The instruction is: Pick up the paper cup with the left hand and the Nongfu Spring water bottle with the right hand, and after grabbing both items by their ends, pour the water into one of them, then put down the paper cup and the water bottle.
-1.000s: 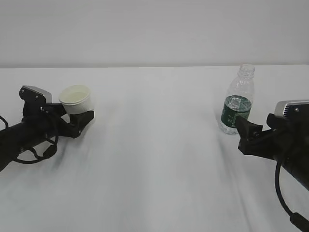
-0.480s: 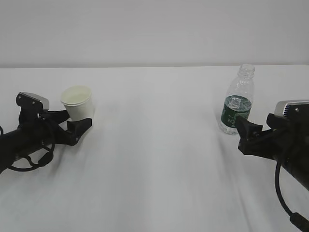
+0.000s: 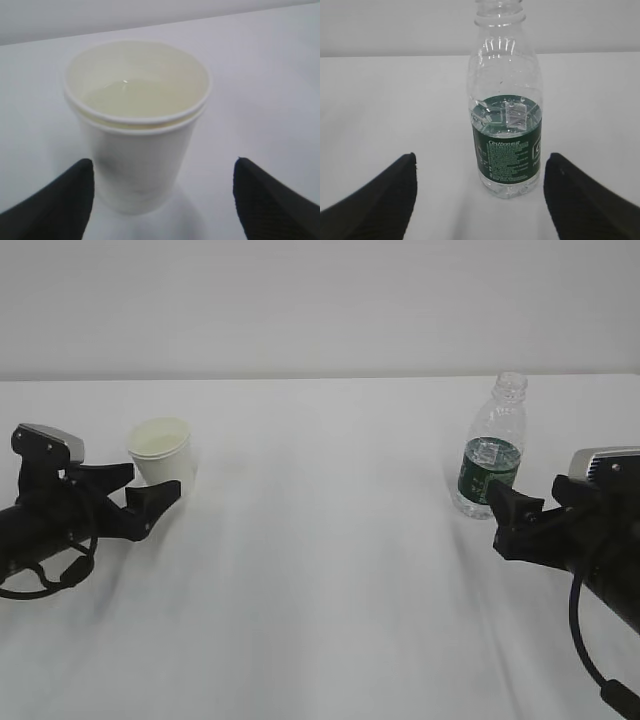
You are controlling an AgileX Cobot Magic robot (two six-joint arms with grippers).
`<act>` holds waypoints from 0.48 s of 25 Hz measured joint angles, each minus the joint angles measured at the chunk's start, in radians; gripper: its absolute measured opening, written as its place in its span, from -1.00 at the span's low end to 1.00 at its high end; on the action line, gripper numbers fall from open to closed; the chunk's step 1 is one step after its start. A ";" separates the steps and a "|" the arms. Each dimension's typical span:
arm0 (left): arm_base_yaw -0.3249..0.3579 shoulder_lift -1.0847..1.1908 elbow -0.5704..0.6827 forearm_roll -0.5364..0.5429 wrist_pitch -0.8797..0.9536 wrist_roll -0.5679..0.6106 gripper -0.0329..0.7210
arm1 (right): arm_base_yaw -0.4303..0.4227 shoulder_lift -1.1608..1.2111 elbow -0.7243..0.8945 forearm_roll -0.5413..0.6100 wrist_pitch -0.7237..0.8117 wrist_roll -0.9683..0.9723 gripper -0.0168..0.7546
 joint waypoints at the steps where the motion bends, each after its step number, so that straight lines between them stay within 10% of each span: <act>1: 0.000 -0.020 0.018 -0.011 0.000 0.000 0.76 | 0.000 0.000 0.000 0.000 0.000 0.000 0.58; 12: -0.012 -0.217 0.145 -0.139 0.000 0.000 0.75 | 0.000 -0.020 0.000 -0.036 0.000 0.008 0.58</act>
